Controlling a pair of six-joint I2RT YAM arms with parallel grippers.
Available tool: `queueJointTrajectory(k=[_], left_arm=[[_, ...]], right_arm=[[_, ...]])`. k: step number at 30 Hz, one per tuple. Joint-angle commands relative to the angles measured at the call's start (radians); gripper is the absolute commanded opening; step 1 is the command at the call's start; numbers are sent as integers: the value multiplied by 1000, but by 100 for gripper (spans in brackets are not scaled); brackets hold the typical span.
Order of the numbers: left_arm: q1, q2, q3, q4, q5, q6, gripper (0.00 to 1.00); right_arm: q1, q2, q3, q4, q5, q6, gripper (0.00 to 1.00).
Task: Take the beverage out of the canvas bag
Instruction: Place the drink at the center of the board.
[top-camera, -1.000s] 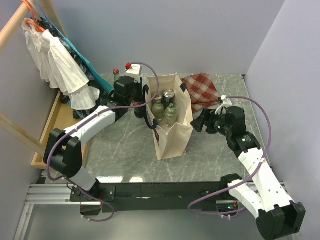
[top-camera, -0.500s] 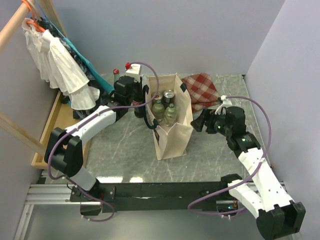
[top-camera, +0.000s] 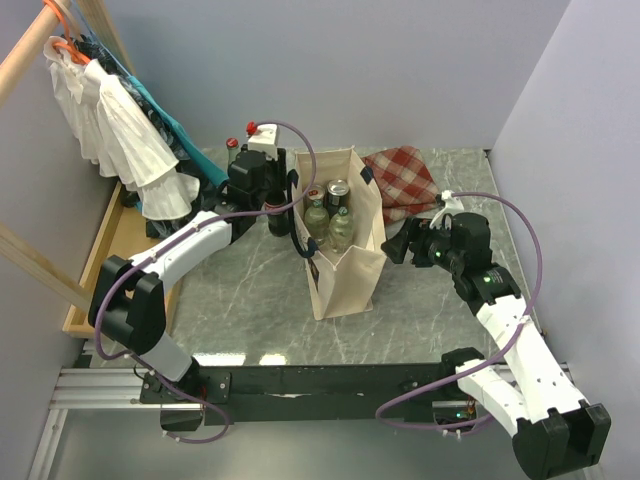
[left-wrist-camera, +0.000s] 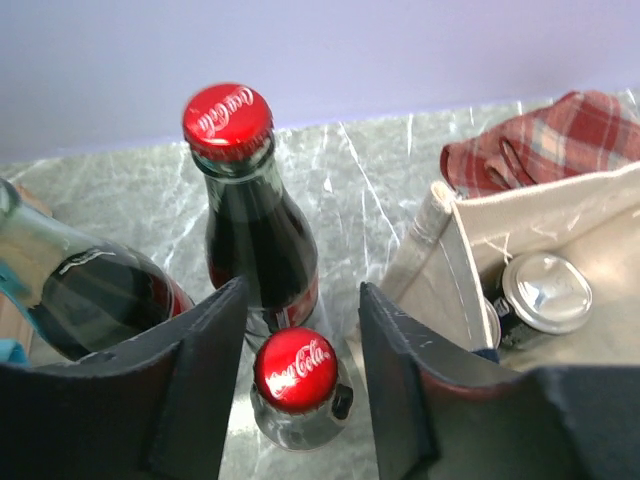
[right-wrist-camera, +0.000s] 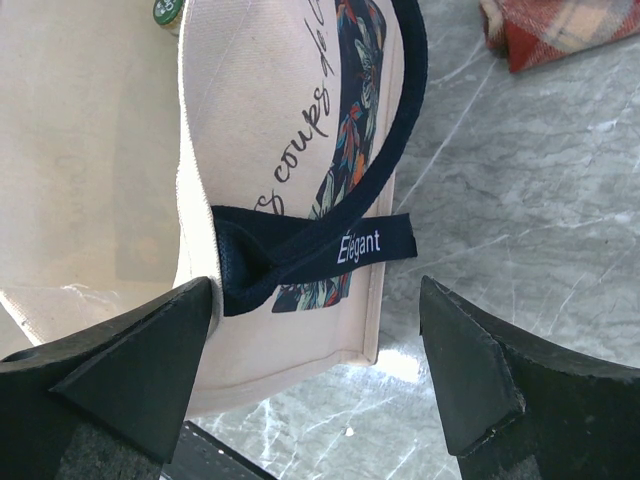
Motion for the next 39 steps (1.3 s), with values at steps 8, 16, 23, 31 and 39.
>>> queueJointTrajectory(k=[8, 16, 23, 31, 39], left_arm=[[-4, -52, 16, 75, -41, -1, 56], [-4, -72, 19, 60, -44, -7, 59], [-4, -126, 35, 3, -34, -26, 65], [-4, -174, 101, -120, 2, -52, 67], [-4, -246, 114, -186, 37, -53, 70]], right_arm=[[6, 22, 18, 12, 17, -22, 89], [4, 20, 24, 8, 20, -22, 89], [6, 9, 26, 5, 21, -16, 89], [6, -14, 28, -3, 21, -4, 89], [6, -18, 47, -29, 29, -11, 90]])
